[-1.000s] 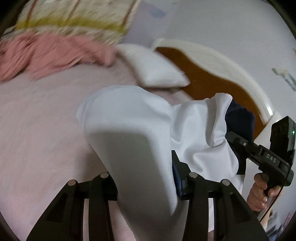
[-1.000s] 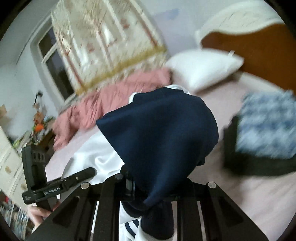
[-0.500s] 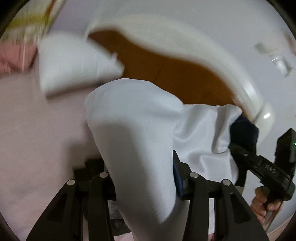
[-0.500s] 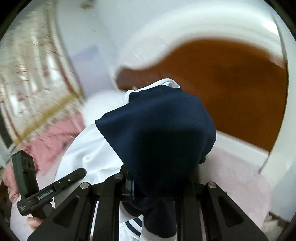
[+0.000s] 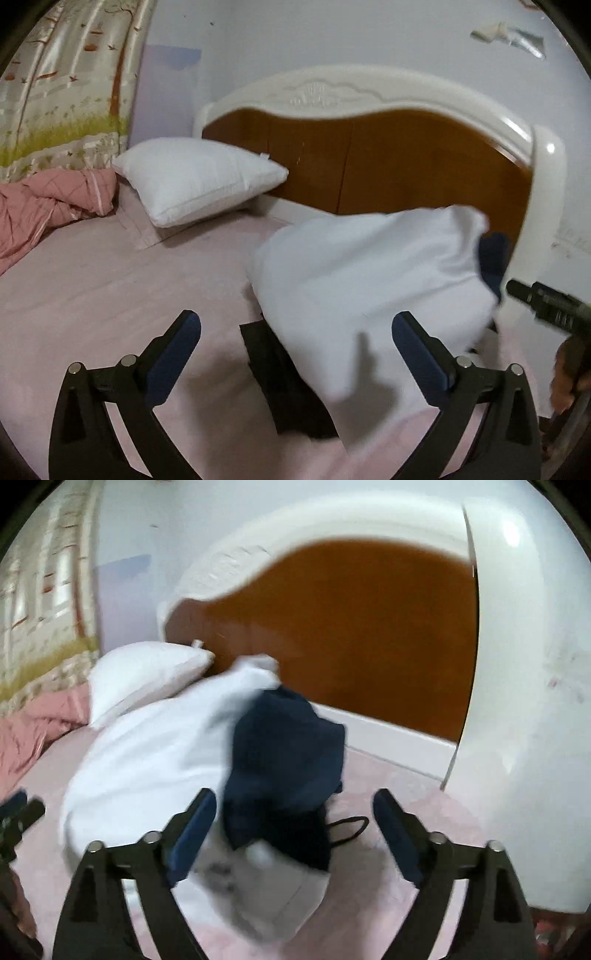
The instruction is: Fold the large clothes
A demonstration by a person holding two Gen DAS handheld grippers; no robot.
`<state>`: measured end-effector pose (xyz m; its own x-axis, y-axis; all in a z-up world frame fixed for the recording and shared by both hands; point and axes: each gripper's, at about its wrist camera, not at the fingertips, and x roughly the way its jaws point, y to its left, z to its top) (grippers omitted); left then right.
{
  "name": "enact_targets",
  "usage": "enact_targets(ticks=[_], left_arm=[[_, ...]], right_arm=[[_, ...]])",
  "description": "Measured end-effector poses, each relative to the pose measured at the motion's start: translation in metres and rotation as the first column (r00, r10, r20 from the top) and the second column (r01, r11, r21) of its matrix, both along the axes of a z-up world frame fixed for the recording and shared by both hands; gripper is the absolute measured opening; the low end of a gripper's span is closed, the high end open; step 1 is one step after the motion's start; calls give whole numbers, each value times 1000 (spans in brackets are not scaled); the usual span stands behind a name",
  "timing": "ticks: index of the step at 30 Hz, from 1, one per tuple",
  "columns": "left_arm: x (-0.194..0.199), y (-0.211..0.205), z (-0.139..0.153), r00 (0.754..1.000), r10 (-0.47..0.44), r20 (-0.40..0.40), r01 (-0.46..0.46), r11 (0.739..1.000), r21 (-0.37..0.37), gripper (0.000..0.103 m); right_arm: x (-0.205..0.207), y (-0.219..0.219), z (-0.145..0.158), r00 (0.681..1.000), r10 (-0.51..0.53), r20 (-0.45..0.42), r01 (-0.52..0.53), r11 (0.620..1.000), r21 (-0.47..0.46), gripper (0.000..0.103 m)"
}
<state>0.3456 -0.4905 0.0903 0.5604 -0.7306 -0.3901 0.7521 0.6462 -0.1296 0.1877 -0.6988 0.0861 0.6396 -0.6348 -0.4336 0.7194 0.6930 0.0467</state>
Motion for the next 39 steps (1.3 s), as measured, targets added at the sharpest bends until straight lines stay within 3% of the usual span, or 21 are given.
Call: enact_targets(ticks=[1,6,8,11,13,15,18,31,39], left_arm=[[-8,6,2,1000,16,17,-16,1000,-8,103],[-48,39,-18,994,58,89,-56,998,-22,103],[-56,46,-35,989,75,128,-73,997,-16,103],[-73,60,-65,973,121,197,-115,993,-39,103],[-80,58,-84,965,122,233,-120,993,-24,103],[-81,46,-85,966,101,238,-108,994,18,103],[-84,44,-87,964,84,254,-90,996,11,103],[-78,55,-85,969,117,220,-110,993,-44,103],[-65,58,-87,981,125,152,-117,991,-59,103]], right_arm=[[-4,22,-1,1000,21,22,-20,1000,-19,103],[-24,80,-26,993,60,104,-54,996,-66,103],[-24,94,-48,991,103,80,-95,991,-98,103],[-23,107,-76,998,43,49,-33,983,-181,103],[-19,107,-86,999,47,17,-43,983,-178,103],[-19,105,-87,999,39,17,-35,983,-179,103],[-18,107,-87,999,38,15,-35,980,-194,103],[-18,121,-84,1000,28,6,-26,962,-274,103],[-11,126,-87,998,47,-31,-54,956,-289,103]])
